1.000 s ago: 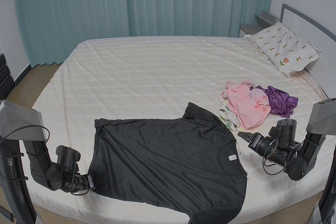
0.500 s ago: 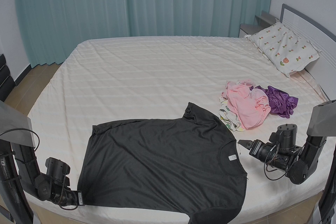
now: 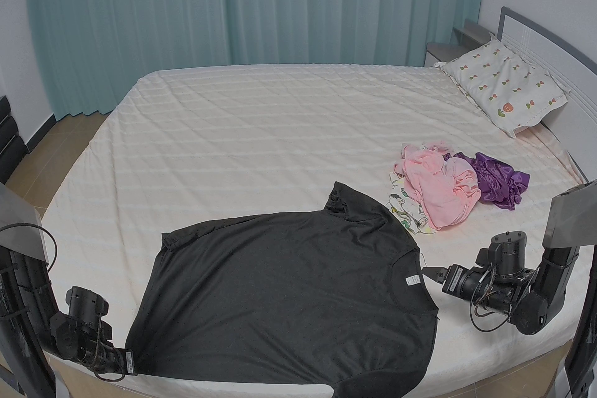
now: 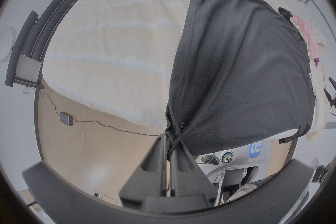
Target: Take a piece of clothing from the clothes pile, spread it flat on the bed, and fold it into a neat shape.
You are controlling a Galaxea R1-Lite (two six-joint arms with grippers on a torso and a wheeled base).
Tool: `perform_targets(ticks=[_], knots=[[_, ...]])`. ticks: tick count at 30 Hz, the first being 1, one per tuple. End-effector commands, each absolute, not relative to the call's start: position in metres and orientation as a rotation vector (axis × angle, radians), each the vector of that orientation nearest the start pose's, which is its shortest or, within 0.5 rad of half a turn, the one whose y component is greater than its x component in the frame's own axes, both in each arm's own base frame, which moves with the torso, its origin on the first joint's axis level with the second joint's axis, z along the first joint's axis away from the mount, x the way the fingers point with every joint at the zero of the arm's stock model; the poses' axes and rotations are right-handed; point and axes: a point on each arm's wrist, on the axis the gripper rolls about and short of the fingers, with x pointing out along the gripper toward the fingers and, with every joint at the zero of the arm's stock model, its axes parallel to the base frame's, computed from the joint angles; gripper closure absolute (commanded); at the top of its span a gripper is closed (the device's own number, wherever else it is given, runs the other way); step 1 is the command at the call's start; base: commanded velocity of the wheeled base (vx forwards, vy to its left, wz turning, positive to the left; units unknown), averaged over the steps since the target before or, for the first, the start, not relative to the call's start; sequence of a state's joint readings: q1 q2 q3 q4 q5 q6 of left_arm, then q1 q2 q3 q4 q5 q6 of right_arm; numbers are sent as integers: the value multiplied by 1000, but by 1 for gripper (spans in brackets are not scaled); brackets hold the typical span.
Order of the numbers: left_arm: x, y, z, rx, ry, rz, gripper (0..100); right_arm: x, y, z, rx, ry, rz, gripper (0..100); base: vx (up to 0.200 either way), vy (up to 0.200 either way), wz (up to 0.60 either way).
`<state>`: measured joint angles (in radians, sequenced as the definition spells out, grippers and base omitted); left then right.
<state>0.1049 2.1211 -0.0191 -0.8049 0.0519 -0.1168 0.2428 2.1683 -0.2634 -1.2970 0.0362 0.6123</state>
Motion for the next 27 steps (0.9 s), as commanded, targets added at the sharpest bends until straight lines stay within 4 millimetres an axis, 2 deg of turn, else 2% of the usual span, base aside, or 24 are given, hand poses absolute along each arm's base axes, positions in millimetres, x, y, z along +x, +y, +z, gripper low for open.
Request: perform_targets(ticks=[1, 2, 11, 19, 20, 22, 24, 25, 27], knots=[[159, 18, -33, -138, 1299, 208, 100, 258, 65, -4, 525, 682, 76, 0, 0, 0, 0], [160, 18, -33, -139, 1294, 207, 0, 259, 65, -5, 525, 687, 74, 0, 0, 0, 0], [184, 24, -28, -216, 1168, 178, 0, 262, 67, -5, 525, 679, 80, 0, 0, 0, 0], [256, 32, -7, -373, 890, 217, 0, 263, 68, -2, 538, 670, 102, 0, 0, 0, 0], [257, 32, -7, -376, 884, 214, 0, 263, 68, -2, 540, 670, 101, 0, 0, 0, 0], [287, 28, 0, -438, 816, 215, 0, 264, 70, -3, 544, 658, 108, 0, 0, 0, 0], [309, 24, 3, -480, 795, 213, 0, 264, 70, -4, 546, 653, 112, 0, 0, 0, 0], [311, 24, 3, -484, 792, 214, 0, 264, 70, -4, 546, 653, 112, 0, 0, 0, 0], [336, 19, 5, -526, 779, 213, 0, 263, 71, -4, 546, 649, 119, 0, 0, 0, 0]])
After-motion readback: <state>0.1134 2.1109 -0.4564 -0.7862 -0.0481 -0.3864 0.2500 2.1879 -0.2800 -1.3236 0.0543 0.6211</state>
